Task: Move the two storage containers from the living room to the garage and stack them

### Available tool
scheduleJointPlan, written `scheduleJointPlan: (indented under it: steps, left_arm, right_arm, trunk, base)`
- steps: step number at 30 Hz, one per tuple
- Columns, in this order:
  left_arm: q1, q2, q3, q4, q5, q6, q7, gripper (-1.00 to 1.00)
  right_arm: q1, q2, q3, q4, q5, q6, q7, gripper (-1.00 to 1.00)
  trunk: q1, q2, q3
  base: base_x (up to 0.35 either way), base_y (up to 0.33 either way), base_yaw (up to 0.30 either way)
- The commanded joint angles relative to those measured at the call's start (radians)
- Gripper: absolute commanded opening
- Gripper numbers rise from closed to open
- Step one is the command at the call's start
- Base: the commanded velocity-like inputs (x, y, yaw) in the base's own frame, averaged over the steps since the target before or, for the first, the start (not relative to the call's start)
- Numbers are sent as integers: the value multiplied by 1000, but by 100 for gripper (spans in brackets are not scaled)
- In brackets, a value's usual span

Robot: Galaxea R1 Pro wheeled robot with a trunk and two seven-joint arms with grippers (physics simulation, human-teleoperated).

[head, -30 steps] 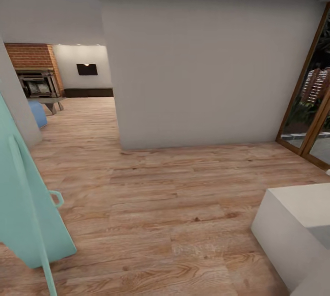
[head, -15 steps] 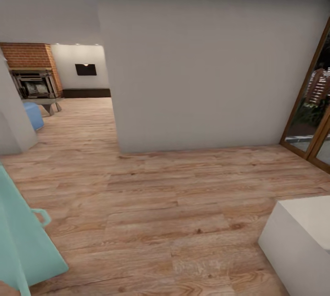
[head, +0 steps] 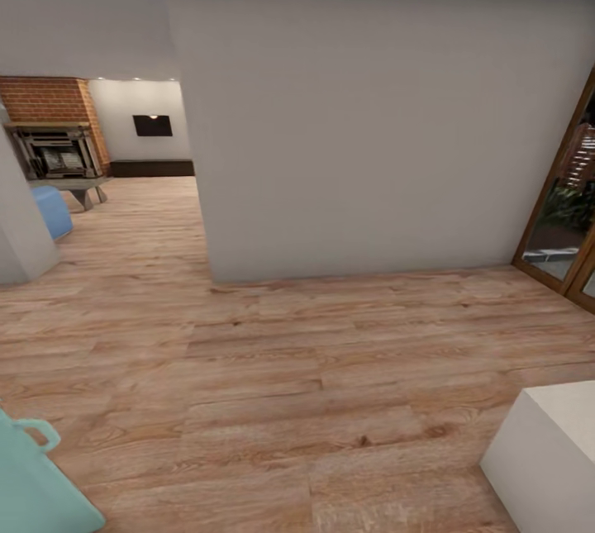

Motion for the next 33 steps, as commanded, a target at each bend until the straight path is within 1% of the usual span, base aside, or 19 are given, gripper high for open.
scheduleJointPlan:
  steps: [1,5,8,25,33]
  left_arm:
    - [-1,0,2,0,6,3,2,100]
    - [-1,0,2,0,6,3,2,100]
    - [-1,0,2,0,6,4,2,100]
    - [-1,0,2,0,6,4,2,100]
    - [-1,0,2,0,5,4,2,100]
  right_arm:
    - [-1,1,8,3,-8,-5,-1,100]
    - [-1,1,8,3,-8,-6,-1,100]
    - [-1,0,8,3,-9,-6,-1,100]
    - [-1,0,8,3,-10,-7,-1,100]
    - [-1,0,8,3,-10,-7,-1,100]
  trunk:
    - [1,-1,-1]
    - [1,-1,-1]
    - [1,-1,-1]
    - [1,-1,-1]
    - [1,-1,-1]
  base:
    - [322,0,0]
    - [322,0,20]
    - [322,0,158]
    - [322,0,252]
    - [322,0,37]
